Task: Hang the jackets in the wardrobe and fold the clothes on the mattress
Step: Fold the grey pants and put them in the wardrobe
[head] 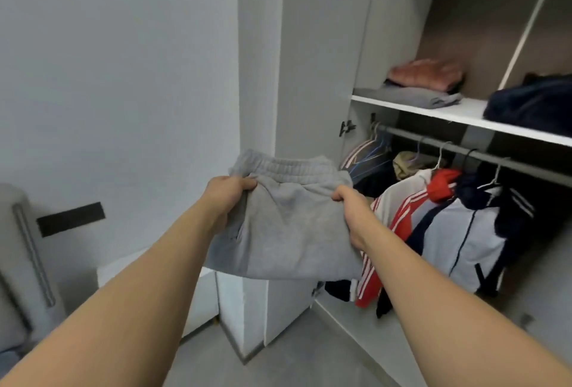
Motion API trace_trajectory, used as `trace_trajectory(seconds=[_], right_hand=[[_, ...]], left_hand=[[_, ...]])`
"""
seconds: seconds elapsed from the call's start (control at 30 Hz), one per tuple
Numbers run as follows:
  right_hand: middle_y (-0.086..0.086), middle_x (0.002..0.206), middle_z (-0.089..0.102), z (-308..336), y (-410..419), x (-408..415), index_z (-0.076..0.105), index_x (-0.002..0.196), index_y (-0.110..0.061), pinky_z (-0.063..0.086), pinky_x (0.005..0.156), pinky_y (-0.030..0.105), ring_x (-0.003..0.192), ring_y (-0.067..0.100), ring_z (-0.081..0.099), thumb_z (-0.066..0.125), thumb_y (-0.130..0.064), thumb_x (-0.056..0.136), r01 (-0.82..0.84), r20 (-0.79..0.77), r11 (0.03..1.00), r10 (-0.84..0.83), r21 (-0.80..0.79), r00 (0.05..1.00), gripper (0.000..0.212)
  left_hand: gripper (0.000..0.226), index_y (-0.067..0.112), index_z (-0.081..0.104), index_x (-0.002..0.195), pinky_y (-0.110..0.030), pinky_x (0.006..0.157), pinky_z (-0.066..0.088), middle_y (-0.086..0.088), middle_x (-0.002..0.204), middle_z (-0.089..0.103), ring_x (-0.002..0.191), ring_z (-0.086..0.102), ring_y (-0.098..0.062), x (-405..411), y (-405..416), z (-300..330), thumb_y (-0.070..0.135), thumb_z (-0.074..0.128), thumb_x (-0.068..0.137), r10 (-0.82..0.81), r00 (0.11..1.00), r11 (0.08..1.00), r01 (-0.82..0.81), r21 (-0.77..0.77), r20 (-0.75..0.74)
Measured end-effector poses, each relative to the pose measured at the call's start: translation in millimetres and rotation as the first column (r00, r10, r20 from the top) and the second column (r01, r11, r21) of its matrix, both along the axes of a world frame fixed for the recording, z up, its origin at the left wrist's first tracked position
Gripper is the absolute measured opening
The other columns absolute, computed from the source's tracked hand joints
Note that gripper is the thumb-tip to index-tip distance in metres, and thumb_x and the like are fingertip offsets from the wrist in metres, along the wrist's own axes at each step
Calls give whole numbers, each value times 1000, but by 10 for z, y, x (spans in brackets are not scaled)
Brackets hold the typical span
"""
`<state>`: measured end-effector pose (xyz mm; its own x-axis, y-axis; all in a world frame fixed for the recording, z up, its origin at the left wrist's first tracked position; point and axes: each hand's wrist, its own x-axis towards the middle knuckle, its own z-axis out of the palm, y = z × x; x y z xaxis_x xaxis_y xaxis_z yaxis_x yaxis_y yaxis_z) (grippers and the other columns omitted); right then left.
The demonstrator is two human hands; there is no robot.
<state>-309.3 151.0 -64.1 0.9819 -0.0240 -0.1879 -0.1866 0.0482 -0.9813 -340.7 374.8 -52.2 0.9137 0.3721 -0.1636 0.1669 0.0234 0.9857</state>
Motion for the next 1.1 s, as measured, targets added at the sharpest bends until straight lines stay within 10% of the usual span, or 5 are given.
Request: trace_trajectory(seconds=[0.4, 0.57, 0.8, 1.1], right_hand=[[13, 99, 68, 1178, -891, 1053, 62, 107, -10, 49, 66, 30, 84, 24, 64, 56, -23, 83, 388, 225, 921, -387, 42, 894, 29], [11, 101, 66, 1424, -1441, 1618, 59, 113, -9, 40, 60, 29, 82, 20, 60, 51, -21, 93, 484, 319, 874, -470, 36, 823, 25], [5, 116, 65, 2105, -2128, 2835, 55, 126, -17, 50, 89, 40, 102, 24, 62, 53, -44, 95, 514, 474, 858, -454, 3, 755, 41], [-1, 96, 57, 2729, -2560, 4344, 51, 113, -18, 42, 69, 31, 81, 14, 53, 38, -35, 100, 636, 556, 766, -488, -97, 673, 25]], left_hand=[[15, 8, 62, 98, -24, 60, 46, -4, 91, 64, 74, 58, -12, 2036, -1030, 1253, 20, 68, 92, -336, 879, 941, 305, 145, 338], [14, 6, 66, 100, -32, 76, 53, -6, 91, 68, 82, 63, -20, 2875, -1721, 1545, 16, 69, 90, -394, 816, 919, 368, 146, 423], [16, 11, 65, 79, -28, 65, 48, -2, 77, 65, 72, 60, -19, 4122, -2358, 2418, 23, 72, 87, -423, 742, 906, 327, 270, 520], [41, 2, 62, 114, -33, 81, 50, -11, 113, 65, 97, 63, -27, 5817, -2969, 3082, 34, 69, 90, -434, 733, 886, 243, 395, 523]])
